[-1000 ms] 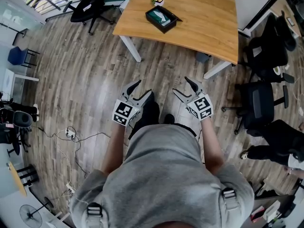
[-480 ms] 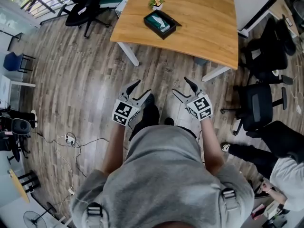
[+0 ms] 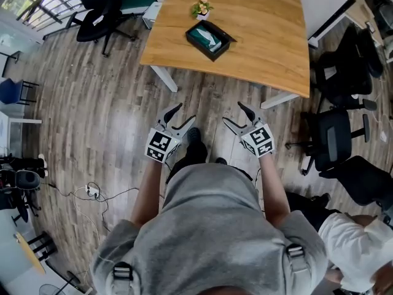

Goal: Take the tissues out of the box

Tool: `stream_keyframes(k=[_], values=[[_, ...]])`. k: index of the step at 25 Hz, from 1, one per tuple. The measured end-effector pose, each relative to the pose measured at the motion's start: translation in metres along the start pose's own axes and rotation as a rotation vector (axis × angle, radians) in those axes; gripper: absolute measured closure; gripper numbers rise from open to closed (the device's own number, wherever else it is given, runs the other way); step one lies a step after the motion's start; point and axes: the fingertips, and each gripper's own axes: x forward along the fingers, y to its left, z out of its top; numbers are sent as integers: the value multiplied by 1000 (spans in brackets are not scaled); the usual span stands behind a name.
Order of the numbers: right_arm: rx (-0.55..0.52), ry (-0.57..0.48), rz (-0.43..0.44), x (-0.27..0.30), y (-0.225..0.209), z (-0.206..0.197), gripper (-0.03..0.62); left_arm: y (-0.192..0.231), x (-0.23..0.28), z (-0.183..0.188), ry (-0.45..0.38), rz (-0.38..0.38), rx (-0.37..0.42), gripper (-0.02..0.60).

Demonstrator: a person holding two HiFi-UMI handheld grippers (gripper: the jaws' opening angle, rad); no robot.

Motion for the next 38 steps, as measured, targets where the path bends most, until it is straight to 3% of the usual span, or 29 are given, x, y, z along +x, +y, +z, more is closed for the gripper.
stream_keyframes(k=[21,33,38], values=[[3,71,-103,124,-10,40,269,151,25,-3,-3,-129,-8,325],[30,110,-121,147,-28,33,276,173,52,-7,22,-178,-22,325],[31,110,-102,164,-42,37,283,187,64,-4,25,-165,-22,325]])
